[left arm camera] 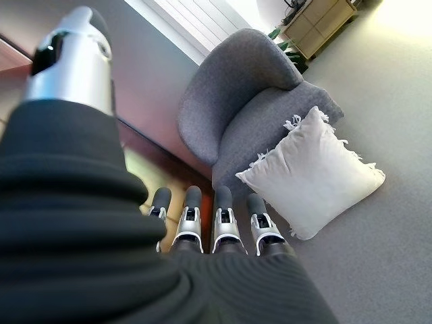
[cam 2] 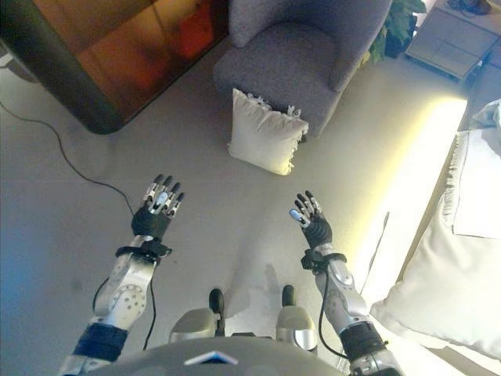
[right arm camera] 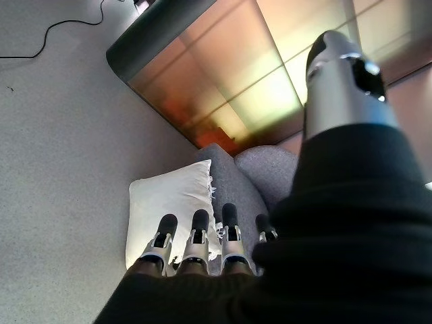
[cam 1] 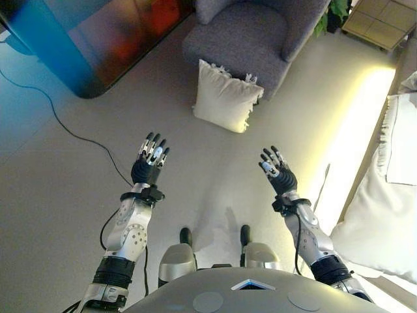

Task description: Pick up the cushion and take it to the sofa

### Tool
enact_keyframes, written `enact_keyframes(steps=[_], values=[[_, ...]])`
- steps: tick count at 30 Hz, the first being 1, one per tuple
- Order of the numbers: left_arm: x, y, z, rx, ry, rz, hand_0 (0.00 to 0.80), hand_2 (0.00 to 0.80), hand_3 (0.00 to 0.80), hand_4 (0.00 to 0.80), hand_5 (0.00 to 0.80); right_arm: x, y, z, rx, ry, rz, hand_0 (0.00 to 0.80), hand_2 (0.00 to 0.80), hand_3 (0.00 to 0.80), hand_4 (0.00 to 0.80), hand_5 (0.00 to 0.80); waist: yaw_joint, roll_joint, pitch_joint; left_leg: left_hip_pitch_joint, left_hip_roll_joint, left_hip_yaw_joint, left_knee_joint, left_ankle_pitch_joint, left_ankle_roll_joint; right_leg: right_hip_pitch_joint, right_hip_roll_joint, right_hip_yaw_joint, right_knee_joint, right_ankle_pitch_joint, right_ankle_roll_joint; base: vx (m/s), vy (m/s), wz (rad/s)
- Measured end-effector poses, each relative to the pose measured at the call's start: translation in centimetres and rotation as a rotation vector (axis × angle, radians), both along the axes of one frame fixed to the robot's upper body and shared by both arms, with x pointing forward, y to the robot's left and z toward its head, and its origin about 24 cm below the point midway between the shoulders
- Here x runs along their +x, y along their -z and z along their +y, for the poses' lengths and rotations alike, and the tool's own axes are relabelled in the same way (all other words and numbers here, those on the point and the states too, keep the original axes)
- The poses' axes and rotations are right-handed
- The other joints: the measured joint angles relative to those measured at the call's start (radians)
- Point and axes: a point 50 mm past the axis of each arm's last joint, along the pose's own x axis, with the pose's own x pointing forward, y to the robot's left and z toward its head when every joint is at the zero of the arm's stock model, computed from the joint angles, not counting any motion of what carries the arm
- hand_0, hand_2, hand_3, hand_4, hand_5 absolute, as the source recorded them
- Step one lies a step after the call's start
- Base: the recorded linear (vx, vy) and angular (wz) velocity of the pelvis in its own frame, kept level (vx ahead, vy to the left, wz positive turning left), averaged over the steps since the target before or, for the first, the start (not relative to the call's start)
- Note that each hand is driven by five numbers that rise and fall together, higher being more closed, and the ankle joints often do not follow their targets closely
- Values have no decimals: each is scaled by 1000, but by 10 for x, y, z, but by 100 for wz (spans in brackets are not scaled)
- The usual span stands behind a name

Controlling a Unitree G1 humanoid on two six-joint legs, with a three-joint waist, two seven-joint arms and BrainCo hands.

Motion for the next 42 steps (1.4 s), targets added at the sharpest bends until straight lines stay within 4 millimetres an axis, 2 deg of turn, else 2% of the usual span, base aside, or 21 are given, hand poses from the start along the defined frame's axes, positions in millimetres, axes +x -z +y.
enact_keyframes(steps=[42], values=[[-2, 2, -2, -1, 15, 3, 0, 0, 0, 0, 0, -4, 3, 0, 3, 10, 16, 0, 0, 0, 0, 0, -1, -2, -19, 6, -1, 2, -15, 4, 0, -1, 0, 1, 0, 0, 0, 0, 0, 0]])
